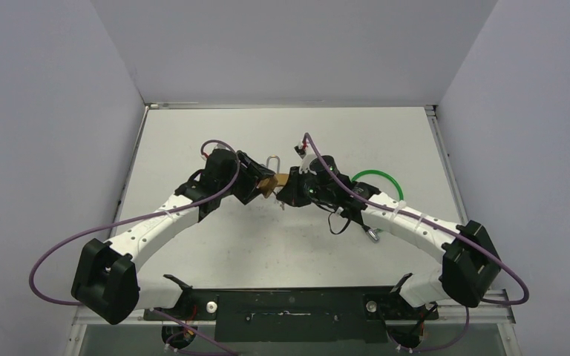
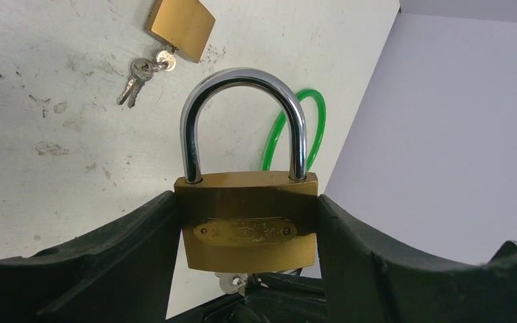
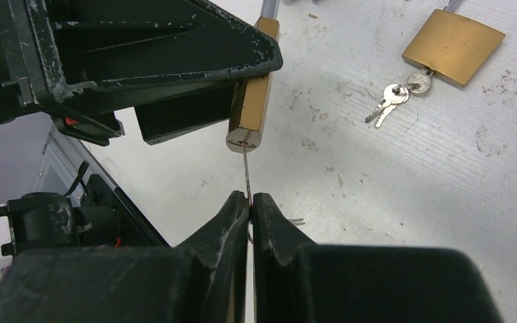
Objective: Unlock with the key
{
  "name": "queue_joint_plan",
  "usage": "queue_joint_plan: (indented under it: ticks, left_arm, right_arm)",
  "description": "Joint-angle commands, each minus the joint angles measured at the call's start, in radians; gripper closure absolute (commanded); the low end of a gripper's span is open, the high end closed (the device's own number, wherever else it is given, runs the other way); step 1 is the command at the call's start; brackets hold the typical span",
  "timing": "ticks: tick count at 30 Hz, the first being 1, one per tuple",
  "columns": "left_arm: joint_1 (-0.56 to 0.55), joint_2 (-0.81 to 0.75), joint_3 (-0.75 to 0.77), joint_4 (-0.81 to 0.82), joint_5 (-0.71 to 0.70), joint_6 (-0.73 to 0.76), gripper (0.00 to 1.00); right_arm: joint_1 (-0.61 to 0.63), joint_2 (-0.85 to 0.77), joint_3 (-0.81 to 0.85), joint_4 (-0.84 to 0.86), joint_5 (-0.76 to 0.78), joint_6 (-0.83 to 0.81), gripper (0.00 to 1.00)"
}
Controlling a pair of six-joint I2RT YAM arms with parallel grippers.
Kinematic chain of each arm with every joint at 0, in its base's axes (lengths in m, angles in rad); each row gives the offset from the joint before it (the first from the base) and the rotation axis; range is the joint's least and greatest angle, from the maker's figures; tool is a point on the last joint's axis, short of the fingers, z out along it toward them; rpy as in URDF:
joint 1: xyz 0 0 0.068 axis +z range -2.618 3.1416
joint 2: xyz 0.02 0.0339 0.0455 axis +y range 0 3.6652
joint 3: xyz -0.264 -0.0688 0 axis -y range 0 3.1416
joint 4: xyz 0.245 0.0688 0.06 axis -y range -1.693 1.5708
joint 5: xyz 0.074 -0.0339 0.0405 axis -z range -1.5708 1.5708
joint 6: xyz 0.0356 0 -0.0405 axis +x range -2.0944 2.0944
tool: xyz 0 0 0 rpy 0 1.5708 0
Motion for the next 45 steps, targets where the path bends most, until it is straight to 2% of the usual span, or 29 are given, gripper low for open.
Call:
queue_joint_plan:
  ticks: [1,7,15,28,35,39,45]
  left_arm:
    - [-0.001,-0.041,0.02,0.137,0.064,-0.026,0.73]
    - [-0.001,-0.049,0.004,0.142,0.046,-0.041,0.81]
    - [-0.001,-0.061,-0.01,0.17,0.052,-0.077,1.0]
    - [-0.001,-0.116,-0.033,0.209,0.092,-0.128,1.0]
    - [-0.002,-0.14,-0.057,0.301,0.127,-0.189,1.0]
    - [-0.001,-0.175,-0.071,0.339,0.091,-0.161,1.0]
    - [0.001,-0.223,-0.141,0.537,0.067,-0.121,1.0]
  right_arm:
    - [0.001,0.052,0.113,-0.026,0.069,0.034,1.0]
    - [0.002,0.163,0.272,-0.214,0.086,0.133,1.0]
    - [0.017,0.221,0.314,-0.191,0.114,0.155,1.0]
    - [0.012,0.22,0.334,-0.104,0.096,0.219,1.0]
    - [0.003,0.212,0.318,-0.035,0.055,0.291,1.0]
    - [-0.037,0.146,0.234,0.09,-0.068,0.411,1.0]
    - [-0.09,0.031,0.093,0.293,-0.173,0.645,1.0]
